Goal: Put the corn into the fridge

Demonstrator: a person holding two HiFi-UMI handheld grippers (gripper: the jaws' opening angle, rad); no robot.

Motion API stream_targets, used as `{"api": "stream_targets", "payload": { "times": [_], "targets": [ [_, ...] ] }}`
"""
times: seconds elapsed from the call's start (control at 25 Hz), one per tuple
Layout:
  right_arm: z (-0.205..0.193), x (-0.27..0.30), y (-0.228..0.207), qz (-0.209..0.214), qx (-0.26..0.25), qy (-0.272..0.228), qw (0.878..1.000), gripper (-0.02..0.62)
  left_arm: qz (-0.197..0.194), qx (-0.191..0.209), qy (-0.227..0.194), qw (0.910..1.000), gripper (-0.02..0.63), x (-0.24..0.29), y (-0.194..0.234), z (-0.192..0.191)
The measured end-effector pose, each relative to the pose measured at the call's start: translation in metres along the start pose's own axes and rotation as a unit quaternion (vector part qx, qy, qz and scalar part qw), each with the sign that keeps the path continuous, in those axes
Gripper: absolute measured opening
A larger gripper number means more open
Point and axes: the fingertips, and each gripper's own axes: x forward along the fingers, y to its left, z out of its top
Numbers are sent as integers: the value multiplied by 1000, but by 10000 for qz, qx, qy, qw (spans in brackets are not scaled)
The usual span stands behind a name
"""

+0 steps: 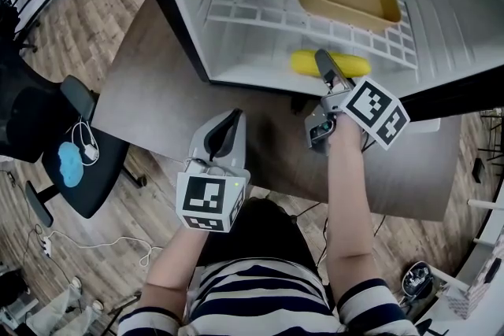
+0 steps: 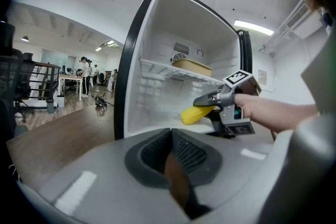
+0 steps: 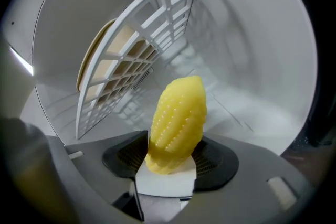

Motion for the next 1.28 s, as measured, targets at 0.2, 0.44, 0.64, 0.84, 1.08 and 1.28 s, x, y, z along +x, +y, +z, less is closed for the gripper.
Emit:
{"api": "stream_targets", "payload": {
  "times": [0.2, 0.44, 0.64, 0.84, 1.08, 1.28],
  "targets": [
    [5, -4, -8, -325, -211, 13, 9992, 295, -40, -18, -25, 10000, 0, 0, -2, 2],
    [1, -3, -18, -581, -367, 142, 9975, 330, -113, -10, -38, 9999, 0, 0, -7, 1],
    [-2, -1, -22, -692, -382, 221, 9966, 357, -125, -19, -14, 9999, 0, 2, -6, 0],
    [-3, -1, -27, -752, -255, 216, 9966, 364, -164, -14, -10, 9999, 0, 4, -7, 0],
    [6, -4, -23, -977, -837, 144, 9916, 342, -192, -12, 16, 9998, 0, 5, -6, -1],
    [10, -3, -22, -961, -909, 81, 9912, 337, -212, -4, 12, 9998, 0, 8, -6, 0]
  ]
}}
